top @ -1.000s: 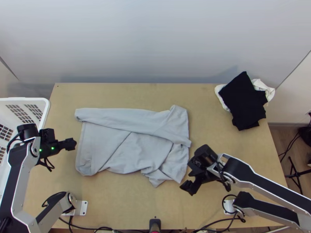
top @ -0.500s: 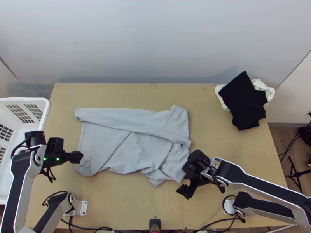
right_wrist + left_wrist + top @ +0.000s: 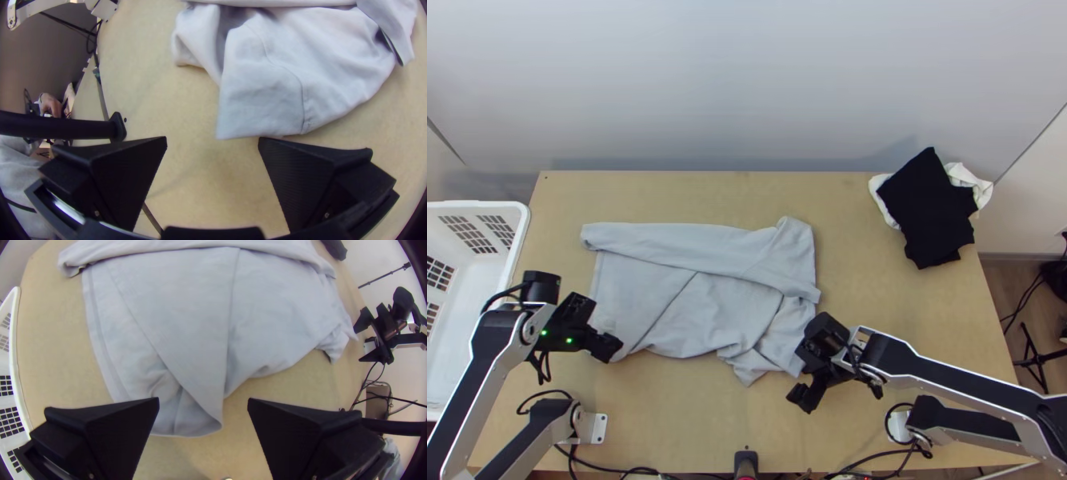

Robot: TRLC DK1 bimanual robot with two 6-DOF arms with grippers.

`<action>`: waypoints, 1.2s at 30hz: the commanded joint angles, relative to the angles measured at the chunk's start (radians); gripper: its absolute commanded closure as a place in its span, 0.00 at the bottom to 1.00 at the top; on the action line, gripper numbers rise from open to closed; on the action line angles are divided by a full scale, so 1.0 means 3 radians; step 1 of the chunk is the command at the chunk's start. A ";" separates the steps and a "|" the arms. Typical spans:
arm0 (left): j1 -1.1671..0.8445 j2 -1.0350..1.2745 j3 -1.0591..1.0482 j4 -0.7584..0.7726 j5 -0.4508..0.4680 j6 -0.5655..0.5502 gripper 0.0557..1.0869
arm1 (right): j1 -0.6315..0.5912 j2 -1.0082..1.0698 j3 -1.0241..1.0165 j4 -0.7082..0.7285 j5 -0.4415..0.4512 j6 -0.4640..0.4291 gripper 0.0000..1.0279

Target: Fold the t-shirt

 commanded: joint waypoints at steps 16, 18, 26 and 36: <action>-0.0572 0.0643 -0.0114 0.0029 -0.0173 0.0236 0.07 | 0.0008 0.0207 0.0101 0.0062 0.0025 0.0069 0.07; -0.0598 0.0684 -0.0130 0.0024 -0.0173 0.0241 0.11 | 0.0008 0.0218 0.0111 0.0062 0.0035 0.0069 0.07; -0.0398 0.0787 -0.0089 0.0141 -0.0173 0.0399 0.96 | -0.0012 0.0248 0.0142 0.0062 0.0071 0.0089 0.07; 0.0180 0.0930 0.0218 0.0151 -0.0168 0.0456 0.96 | -0.0018 0.0320 0.0075 0.0165 0.0148 0.0110 0.07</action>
